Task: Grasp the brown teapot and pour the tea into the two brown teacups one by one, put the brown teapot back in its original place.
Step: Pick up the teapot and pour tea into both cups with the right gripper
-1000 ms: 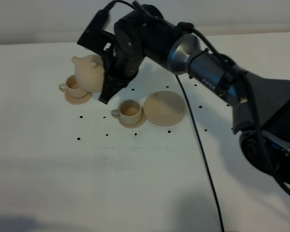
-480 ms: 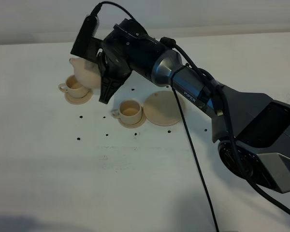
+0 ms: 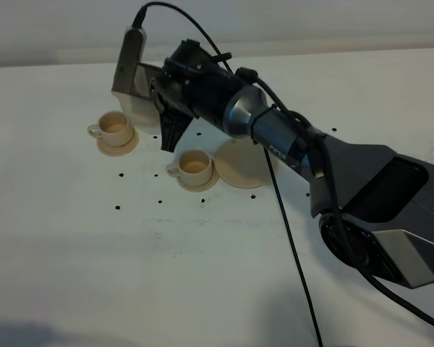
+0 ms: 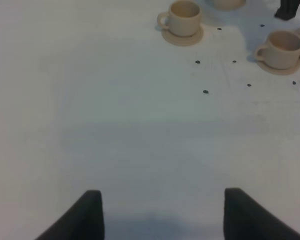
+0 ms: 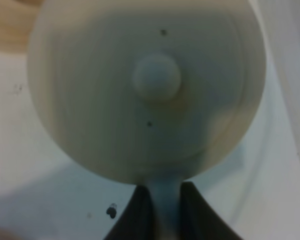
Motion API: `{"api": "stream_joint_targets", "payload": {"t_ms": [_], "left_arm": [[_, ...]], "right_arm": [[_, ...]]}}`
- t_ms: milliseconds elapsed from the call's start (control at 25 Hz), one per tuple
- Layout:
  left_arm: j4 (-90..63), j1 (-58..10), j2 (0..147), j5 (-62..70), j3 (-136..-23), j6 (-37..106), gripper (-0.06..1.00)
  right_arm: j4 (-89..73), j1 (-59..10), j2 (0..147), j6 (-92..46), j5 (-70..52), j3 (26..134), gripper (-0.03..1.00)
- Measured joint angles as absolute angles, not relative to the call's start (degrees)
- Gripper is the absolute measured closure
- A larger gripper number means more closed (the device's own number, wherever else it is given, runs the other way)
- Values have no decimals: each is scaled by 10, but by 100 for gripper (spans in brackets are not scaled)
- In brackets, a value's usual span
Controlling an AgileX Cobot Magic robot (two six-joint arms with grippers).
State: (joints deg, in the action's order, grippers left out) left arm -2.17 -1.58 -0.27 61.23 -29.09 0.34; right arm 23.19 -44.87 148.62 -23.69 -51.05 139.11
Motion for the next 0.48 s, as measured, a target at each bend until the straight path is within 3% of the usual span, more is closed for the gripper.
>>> {"api": "stream_joint_targets", "payload": {"t_ms": [480], "left_arm": [[-22,-16,-3,612,-291,3,45]], "right_arm": [[336,-465,1498,-242,-485,1391,88]]}}
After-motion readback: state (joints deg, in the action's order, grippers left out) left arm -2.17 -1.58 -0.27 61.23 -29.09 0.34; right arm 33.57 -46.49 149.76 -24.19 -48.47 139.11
